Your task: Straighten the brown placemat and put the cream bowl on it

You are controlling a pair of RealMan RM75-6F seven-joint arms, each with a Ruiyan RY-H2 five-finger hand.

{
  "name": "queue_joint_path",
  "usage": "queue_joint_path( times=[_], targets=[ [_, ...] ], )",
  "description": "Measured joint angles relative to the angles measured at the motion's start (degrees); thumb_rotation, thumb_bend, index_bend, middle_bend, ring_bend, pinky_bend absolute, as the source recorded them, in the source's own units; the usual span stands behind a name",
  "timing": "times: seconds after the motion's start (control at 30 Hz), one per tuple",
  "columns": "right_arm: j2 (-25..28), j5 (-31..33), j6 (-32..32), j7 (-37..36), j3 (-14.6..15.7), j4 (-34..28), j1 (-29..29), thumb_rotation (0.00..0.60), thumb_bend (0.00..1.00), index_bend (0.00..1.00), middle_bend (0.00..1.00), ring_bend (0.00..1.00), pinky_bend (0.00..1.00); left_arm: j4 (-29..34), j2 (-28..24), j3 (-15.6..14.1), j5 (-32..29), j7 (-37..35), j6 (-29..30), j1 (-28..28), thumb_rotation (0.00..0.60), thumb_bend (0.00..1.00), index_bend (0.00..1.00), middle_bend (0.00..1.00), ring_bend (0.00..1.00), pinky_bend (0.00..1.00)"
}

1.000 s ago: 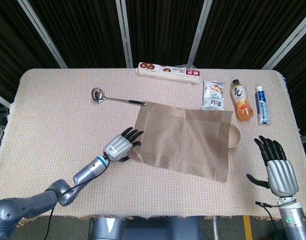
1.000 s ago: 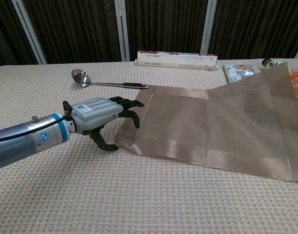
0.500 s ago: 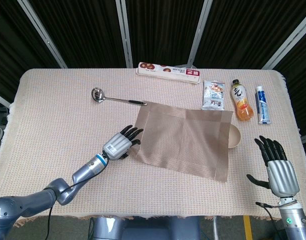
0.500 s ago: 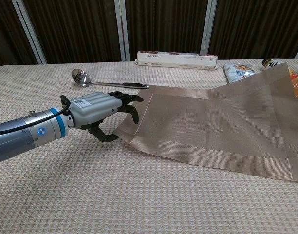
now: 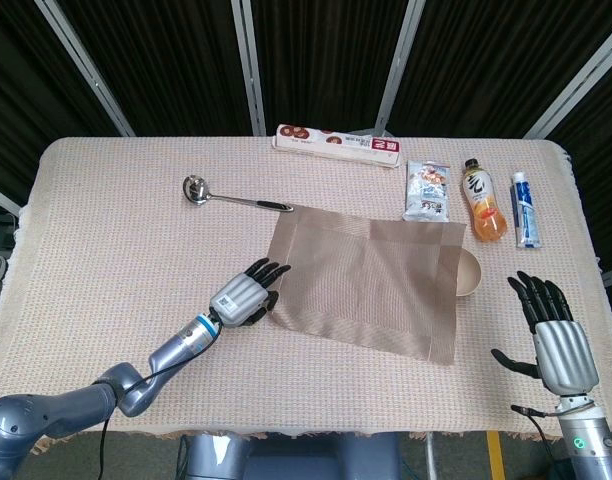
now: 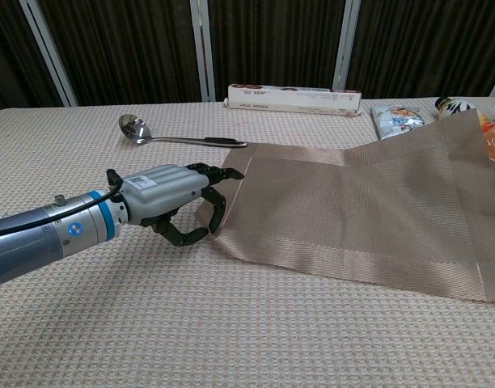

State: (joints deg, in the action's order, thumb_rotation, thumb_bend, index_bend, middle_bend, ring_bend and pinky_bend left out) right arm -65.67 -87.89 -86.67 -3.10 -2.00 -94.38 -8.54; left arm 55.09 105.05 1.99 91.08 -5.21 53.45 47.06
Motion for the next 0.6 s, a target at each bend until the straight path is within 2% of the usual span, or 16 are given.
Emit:
queue_joint_path(
  times=[0.17, 0.37, 0.6],
  targets=[
    [0.41, -0.76, -0.64, -0.73, -0.19, -0.49, 0.26, 0.600, 0.00, 0.00, 0.00, 0.00, 0.00, 2.60, -1.52, -0.61, 0.53, 0.35, 1.29, -0.54, 0.600, 0.60, 0.71, 0.00, 0.00, 0.00],
    [0.73, -1.44, -0.88, -1.29, -0.23, -0.84, 0.53, 0.600, 0.00, 0.00, 0.00, 0.00, 0.00, 9.59, -5.76, -2.07, 1.62, 0.80, 3.55, -1.81, 0.600, 0.60, 0.72, 0.00, 0.00, 0.00],
    [0.94, -2.50, -1.40, -1.22, -0.18, -1.37, 0.88, 0.600, 0.00, 0.00, 0.00, 0.00, 0.00, 24.06, -14.36, -5.52, 1.84, 1.56, 3.35, -3.62, 0.600, 0.60, 0.72, 0.00, 0.00, 0.00]
  ],
)
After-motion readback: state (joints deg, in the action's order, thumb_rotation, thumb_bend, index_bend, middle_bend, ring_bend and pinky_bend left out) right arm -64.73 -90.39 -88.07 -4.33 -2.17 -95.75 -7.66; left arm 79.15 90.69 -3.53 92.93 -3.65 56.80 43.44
